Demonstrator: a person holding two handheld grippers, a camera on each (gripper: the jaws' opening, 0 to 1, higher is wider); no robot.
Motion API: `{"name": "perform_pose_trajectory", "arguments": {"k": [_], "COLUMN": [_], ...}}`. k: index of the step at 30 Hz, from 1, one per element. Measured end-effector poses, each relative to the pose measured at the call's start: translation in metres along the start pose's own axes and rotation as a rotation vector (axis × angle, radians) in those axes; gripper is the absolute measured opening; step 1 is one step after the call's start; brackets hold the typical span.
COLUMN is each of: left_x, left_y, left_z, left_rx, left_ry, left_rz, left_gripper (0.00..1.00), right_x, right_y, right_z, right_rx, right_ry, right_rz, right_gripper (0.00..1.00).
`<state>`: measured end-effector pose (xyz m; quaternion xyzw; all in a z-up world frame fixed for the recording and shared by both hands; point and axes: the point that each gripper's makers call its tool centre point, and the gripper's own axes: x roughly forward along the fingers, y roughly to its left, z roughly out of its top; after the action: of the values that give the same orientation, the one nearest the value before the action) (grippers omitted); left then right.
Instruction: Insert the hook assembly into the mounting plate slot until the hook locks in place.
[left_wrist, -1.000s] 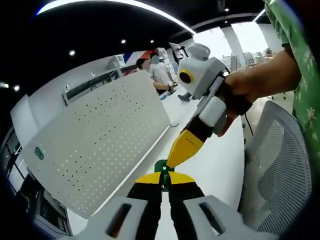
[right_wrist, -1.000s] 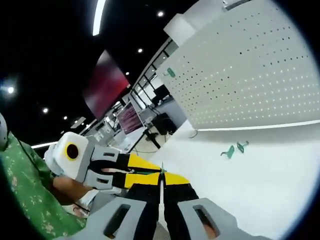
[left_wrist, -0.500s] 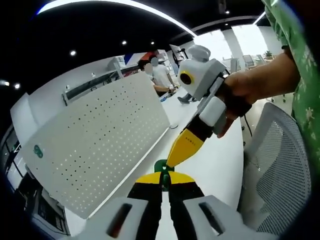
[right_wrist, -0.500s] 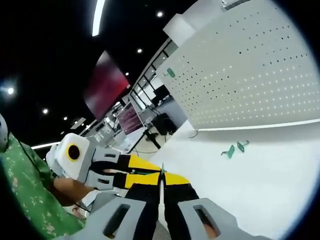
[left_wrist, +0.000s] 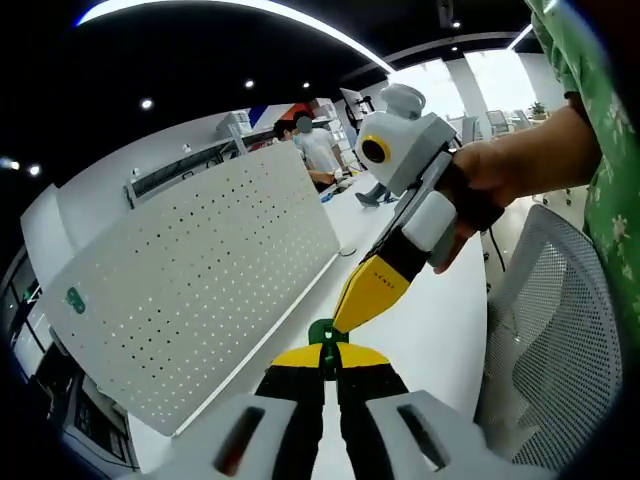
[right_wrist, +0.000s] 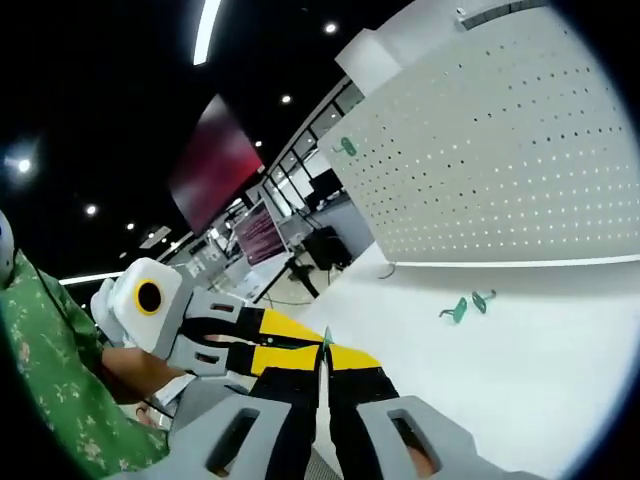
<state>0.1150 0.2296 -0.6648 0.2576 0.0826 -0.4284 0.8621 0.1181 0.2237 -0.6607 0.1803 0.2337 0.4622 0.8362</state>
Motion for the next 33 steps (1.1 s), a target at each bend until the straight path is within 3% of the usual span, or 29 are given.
{"name": "perform_pose_trajectory", "arguments": {"k": [14,22,33], "left_x": [-0.006,-0.007,-0.007], "left_y": [0.009,0.015,0.021], "left_z": [-0.002,-0.001,0.002], "left_rx": [-0.077,-0.110,-0.141], "left_ry": [-0.020,-0.030,-0.041], "left_rz": [0.024,0.039,0.054], "left_gripper": [0.03,0.03,0.03], "right_x": [-0.003,-0.008,-0.016], "right_y": [-0.002,-0.009,-0.018], "right_z": [0.009,0.016,0.031], "right_rx": [-0.045,-0.132,-0.190], "right_ry": [-0.039,-0.072,-0.120], "right_rz": [-0.011,-0.068,-0.128], "right_gripper": [0.11,0.39,0.58]}}
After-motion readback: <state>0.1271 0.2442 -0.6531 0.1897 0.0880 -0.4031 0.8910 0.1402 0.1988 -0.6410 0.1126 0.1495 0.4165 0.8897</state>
